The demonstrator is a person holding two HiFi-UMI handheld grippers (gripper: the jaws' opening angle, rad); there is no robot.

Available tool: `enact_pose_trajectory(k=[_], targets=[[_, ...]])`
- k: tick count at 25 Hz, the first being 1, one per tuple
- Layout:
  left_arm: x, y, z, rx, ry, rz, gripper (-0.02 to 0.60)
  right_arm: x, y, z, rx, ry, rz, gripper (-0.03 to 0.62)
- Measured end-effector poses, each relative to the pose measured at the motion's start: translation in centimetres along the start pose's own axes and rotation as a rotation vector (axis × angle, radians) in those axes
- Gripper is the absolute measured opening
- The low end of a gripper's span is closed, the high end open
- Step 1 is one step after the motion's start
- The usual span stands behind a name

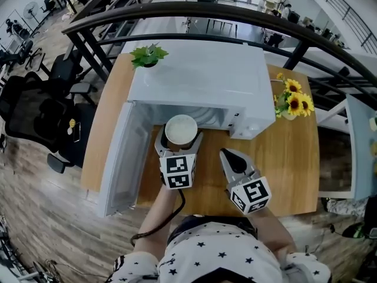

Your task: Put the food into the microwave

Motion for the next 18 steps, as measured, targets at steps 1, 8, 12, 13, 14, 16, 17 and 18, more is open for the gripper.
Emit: enact_pose_trajectory(k=[1,8,12,13,14,16,17,18], targets=[[-0.2,0.1,0.6,-0.004,-0.003,0.000,0.486,0.2,0.1,0.2,-0.001,-0.003,-0.001,0.005],[-0.9,0.7,3.9,-0.019,-0.012,0.019,0.486,1.3,1.1,1.4,-0.025,-0.002,0.017,0.005],[-1.0,1.3,5.5,-0.031,-0.007,0.030,0.486,1.6,1.6,1.7,-0.037,-0.005,0.019,0.005],[-1.0,1.4,5.9,-0.034,-0.008,0.033,0.486,1.7,1.8,1.8,-0.040,-0.005,0.019,0.006],[-1.1,1.5,6.2,-0.038,-0.010,0.036,0.486,1.7,1.9,1.9,-0.042,-0.006,0.020,0.005],[-1.3,1.9,6.9,-0.048,-0.016,0.043,0.486,1.8,2.2,2.0,-0.048,-0.007,0.024,0.005],[-1.4,2.0,7.2,-0.053,-0.020,0.042,0.486,1.9,2.3,2.0,-0.051,-0.007,0.026,0.006],[-1.6,2.1,7.5,-0.057,-0.025,0.040,0.486,2.0,2.4,2.0,-0.054,-0.006,0.027,0.006]])
Point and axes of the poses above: the fingertips, and each gripper's own axes: z forward along the fingers, x to its right, y out of its underside, the point moved 2 cm from there along -z, backward along the fingers, and after that the axes turned 13 degrees about -z, right-handed, at the moved point
